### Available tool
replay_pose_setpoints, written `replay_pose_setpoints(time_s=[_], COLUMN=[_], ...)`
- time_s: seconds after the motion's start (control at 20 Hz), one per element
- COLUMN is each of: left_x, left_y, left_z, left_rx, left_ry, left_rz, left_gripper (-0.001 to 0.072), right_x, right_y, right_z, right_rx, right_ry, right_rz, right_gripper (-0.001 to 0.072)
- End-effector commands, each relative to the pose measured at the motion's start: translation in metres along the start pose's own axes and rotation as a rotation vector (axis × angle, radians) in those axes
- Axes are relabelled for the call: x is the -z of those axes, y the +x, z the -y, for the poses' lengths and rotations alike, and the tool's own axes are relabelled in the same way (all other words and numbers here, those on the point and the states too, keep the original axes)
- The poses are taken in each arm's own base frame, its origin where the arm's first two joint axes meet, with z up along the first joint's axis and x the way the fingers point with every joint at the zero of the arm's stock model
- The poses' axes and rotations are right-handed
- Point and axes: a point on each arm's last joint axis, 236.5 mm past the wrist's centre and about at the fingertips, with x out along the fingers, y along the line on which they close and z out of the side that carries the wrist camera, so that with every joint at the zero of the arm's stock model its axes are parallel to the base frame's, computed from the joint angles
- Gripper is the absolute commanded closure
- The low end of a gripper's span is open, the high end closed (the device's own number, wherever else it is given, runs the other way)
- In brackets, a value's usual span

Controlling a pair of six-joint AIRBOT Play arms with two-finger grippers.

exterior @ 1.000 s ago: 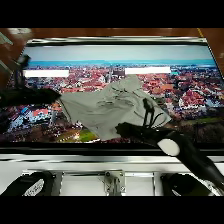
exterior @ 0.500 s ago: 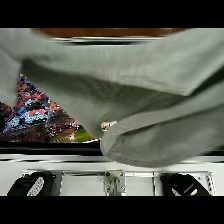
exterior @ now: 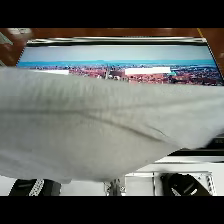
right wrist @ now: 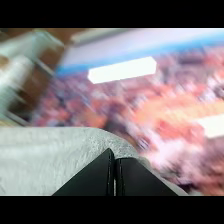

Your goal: Fold the shirts.

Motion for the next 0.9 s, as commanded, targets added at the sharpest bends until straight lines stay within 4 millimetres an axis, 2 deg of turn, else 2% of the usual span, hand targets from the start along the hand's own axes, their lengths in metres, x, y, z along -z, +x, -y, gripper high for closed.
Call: replay_pose_setpoints(time_s=[0.0, 0.15, 0.3, 0.45, 0.55, 0.7, 0.85], left_x=[0.075, 0.158, 0.238, 0.322, 0.377, 0.447, 0.512], left_y=[0.028, 0.073, 0.113, 0.146, 0.163, 0.188, 0.203], left_z=[-0.026, -0.048, -0.070, -0.085, -0.084, -0.067, -0.027], left_rx=[-0.066, -0.081, -0.110, -0.124, -0.109, -0.066, -0.001], left_ry=[-0.002, -0.007, -0.055, -0.114, -0.187, -0.340, -0.490], left_rz=[-0.219, -0.360, -0.458, -0.598, -0.715, -0.834, -0.954], left_gripper=[0.0679, 0.0679, 0.0678, 0.0679, 0.0679, 0.0678, 0.0678], right_x=[0.048, 0.051, 0.026, 0.011, 0.020, 0.041, 0.062], right_y=[0.049, 0.127, 0.211, 0.300, 0.344, 0.382, 0.396], right_z=[0.044, 0.088, 0.123, 0.154, 0.178, 0.203, 0.218], right_rx=[0.239, 0.473, 0.639, 0.629, 0.591, 0.530, 0.521], right_ry=[-0.082, -0.201, -0.327, -0.283, -0.167, 0.014, 0.113], right_rz=[-0.276, -0.354, -0.293, -0.223, -0.228, -0.277, -0.339], right_gripper=[0.0662, 0.0663, 0.0663, 0.0663, 0.0662, 0.0662, 0.0662])
